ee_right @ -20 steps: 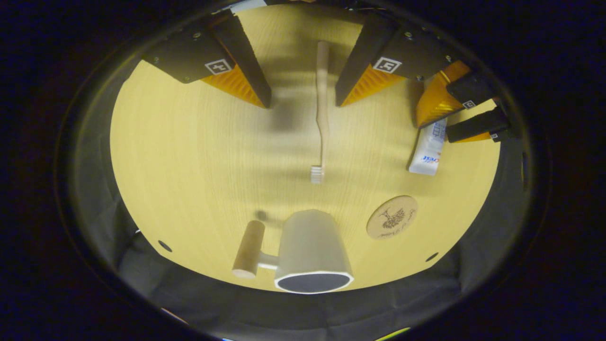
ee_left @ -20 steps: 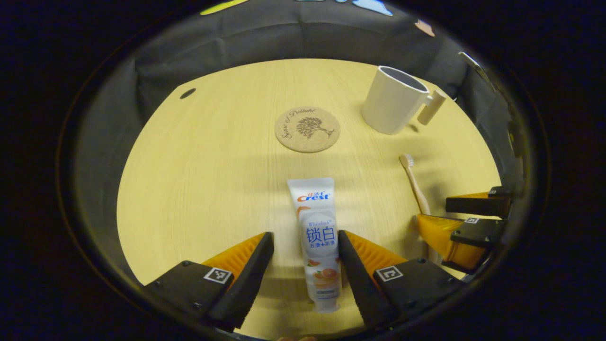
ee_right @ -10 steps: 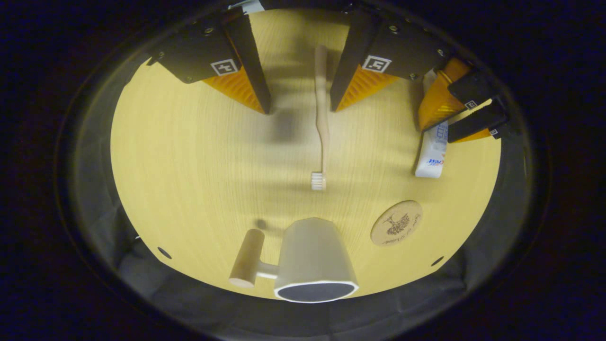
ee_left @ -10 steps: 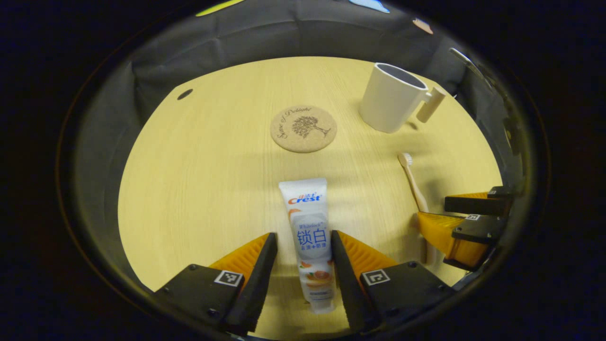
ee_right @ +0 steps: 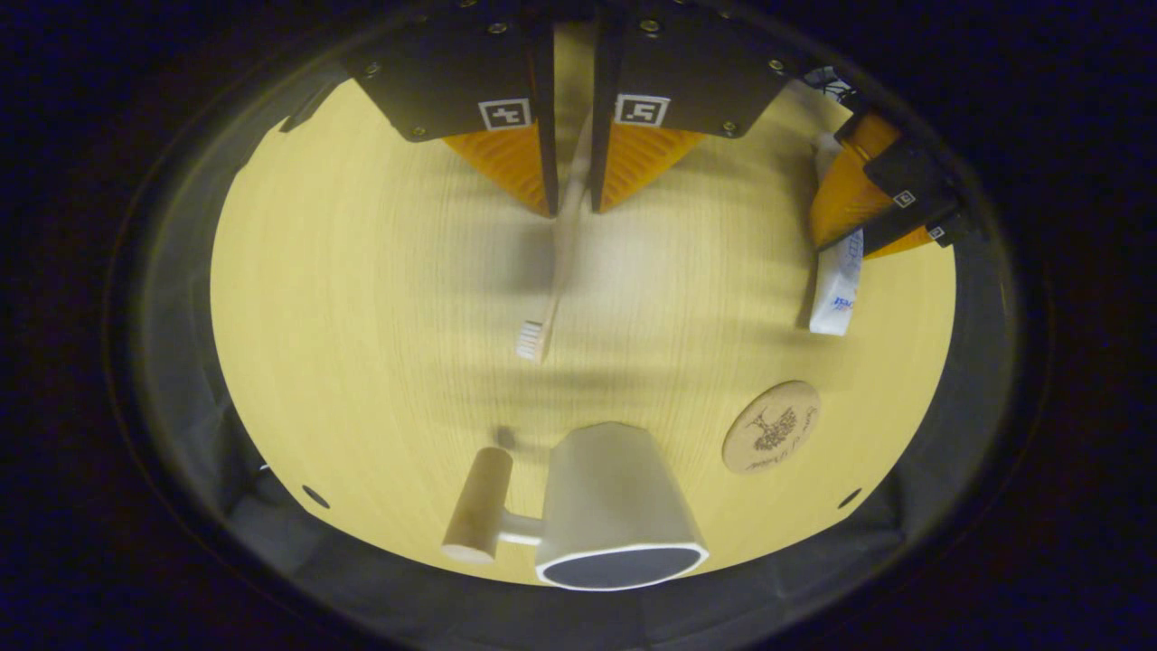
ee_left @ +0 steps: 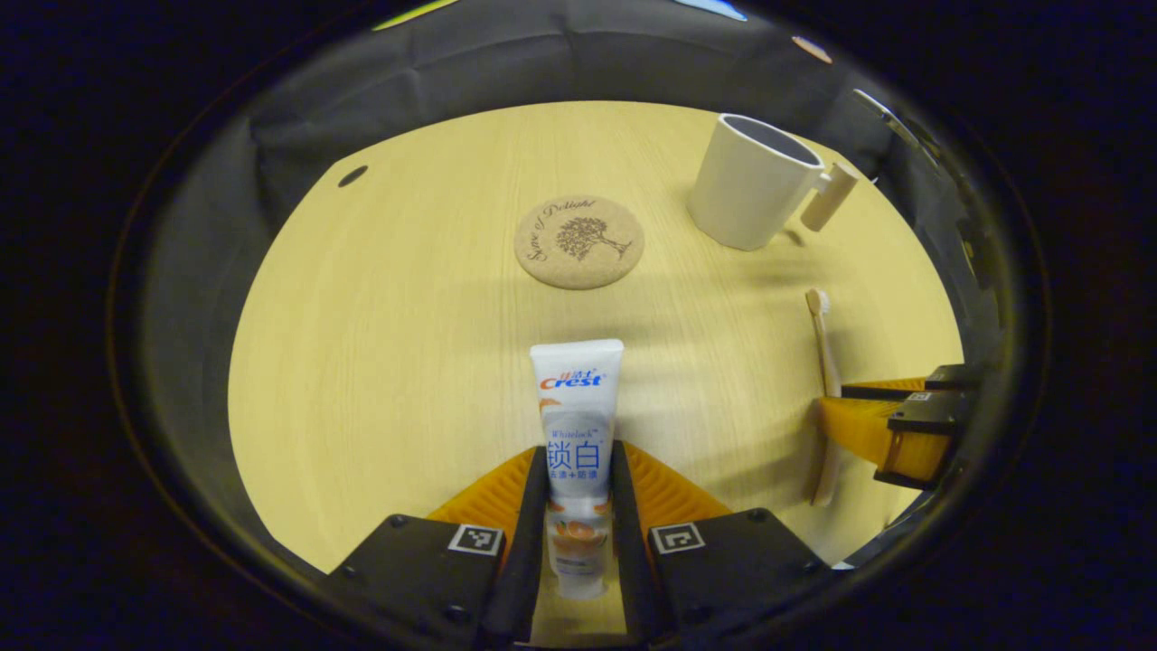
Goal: Put the toothbrush and toothpaste on the desktop into the cup, then pick up the cup and place it on the coaster on the desktop.
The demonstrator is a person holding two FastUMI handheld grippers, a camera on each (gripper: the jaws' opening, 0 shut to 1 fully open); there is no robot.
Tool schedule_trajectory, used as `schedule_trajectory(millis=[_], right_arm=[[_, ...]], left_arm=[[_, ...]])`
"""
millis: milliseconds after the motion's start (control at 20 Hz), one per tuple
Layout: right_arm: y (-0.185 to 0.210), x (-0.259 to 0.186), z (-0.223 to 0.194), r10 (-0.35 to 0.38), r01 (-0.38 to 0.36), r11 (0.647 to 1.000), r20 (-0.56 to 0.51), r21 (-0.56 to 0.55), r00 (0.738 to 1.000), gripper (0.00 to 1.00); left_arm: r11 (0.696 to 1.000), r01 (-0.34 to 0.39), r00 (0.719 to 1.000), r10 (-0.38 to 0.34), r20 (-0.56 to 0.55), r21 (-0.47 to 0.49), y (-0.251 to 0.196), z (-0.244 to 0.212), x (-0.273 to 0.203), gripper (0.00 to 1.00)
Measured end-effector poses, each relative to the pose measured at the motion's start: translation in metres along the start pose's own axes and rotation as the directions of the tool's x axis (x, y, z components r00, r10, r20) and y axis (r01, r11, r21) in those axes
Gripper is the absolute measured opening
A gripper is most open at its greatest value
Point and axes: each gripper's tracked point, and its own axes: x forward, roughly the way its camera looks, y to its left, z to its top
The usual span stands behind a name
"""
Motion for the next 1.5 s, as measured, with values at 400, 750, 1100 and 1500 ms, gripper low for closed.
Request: schedule_trajectory(millis=[400, 750, 1100, 1500], right_arm=[[0.001, 0.006, -0.003, 0.033, -0.033, 0.999, 0.002, 0.012, 0.999, 0.02], [-0.008, -0.018, 0.004, 0.072, -0.078, 0.994, 0.073, 0.075, 0.995, 0.02], [-0.009, -0.074, 0.044, 0.113, -0.14, 0.985, 0.236, 0.099, 0.965, 0.02], [0.002, -0.114, 0.105, 0.168, -0.22, 0.971, 0.386, 0.094, 0.907, 0.02]], left_arm=[[1.0, 0.016, 1.0, -0.015, 0.025, -0.012, 0.0, 0.002, -0.004, 0.27], [1.0, 0.016, 0.997, -0.017, 0.069, 0.006, 0.003, 0.007, -0.014, 0.27], [1.0, 0.02, 0.991, -0.022, 0.131, 0.018, 0.0, 0.025, -0.028, 0.27], [1.0, 0.016, 0.989, -0.018, 0.144, 0.014, 0.007, 0.027, -0.035, 0.27]])
